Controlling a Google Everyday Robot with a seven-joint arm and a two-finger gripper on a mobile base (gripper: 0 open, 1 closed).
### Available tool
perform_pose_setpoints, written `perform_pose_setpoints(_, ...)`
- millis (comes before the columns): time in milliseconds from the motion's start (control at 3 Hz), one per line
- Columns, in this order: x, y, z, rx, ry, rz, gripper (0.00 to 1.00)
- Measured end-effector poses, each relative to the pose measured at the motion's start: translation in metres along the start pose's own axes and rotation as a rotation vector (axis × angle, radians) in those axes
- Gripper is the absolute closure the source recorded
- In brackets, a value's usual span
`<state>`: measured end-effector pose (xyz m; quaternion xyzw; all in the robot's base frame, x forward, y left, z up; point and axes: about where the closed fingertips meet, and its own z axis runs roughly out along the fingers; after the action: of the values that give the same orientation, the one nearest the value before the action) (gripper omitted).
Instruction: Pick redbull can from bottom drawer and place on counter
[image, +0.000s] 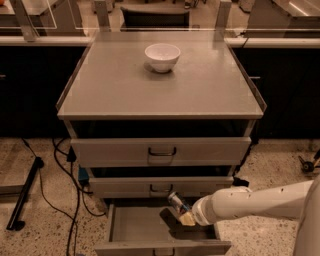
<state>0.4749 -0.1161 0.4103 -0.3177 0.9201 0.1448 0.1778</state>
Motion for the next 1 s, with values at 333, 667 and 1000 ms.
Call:
perform_pose_setpoints(333,-0.016,0.022,-0.027,0.003,-0.075,0.121,1.00)
perform_pose_setpoints(667,-0.016,0.022,-0.027,0.003,-0.075,0.121,1.00)
perform_pose_setpoints(1000,-0.023,0.022,-0.039,-0.061,-0.108,0.288,1.00)
